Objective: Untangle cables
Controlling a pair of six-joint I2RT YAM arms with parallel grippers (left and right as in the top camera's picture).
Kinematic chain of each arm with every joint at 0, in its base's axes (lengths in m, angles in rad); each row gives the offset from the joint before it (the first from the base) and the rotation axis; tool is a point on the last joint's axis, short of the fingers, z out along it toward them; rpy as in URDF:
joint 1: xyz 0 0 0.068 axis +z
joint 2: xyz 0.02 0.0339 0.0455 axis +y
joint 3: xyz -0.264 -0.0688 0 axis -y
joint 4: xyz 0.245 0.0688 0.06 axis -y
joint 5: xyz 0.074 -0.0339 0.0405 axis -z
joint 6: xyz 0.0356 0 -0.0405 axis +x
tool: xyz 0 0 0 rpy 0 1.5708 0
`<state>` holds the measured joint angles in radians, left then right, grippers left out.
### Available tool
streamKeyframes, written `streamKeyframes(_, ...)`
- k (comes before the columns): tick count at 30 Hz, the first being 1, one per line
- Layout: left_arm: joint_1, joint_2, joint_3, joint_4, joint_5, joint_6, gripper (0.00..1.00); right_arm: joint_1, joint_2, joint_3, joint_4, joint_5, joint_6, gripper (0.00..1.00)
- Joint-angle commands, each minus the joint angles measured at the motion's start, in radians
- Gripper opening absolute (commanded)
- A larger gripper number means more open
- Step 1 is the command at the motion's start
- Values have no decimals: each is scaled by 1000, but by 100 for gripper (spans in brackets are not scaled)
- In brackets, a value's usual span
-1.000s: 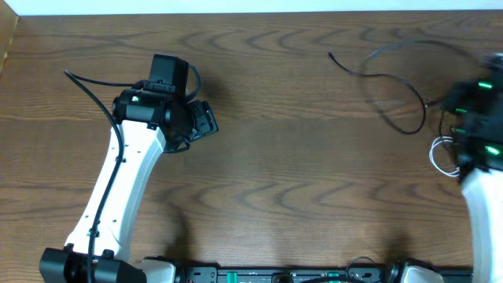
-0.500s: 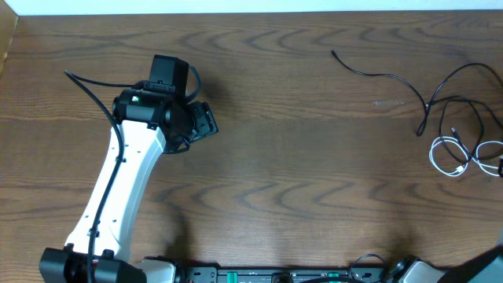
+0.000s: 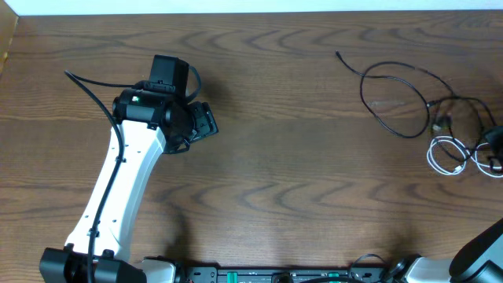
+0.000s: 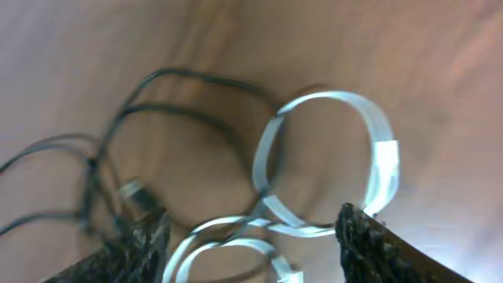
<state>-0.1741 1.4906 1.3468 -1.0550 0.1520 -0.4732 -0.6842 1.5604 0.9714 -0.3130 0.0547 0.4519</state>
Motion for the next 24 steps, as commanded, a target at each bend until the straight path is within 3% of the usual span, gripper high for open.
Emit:
streamKeyframes(1, -2, 6, -5, -6, -6, 9, 75, 39, 2, 1, 4, -370, -44, 62)
streamKeyframes(4, -2, 6, -5, -6, -6, 9, 75, 101, 2, 1, -39, -476, -145, 63)
streamKeyframes(7, -2, 6, -5, -6, -6, 9, 75, 177, 4, 1, -130, -458, -231, 63)
streamKeyframes(14, -2, 6, -5, -6, -6, 9, 75, 374, 13, -5, -229, -255, -219, 62)
streamKeyframes(19, -2, 6, -5, -8, -6, 9, 75, 519, 37, -5, -224, 21, -213, 65)
streamKeyframes(24, -2, 6, -5, -13, -6, 9, 75, 562, 76, -5, -229, 119, -133, 67)
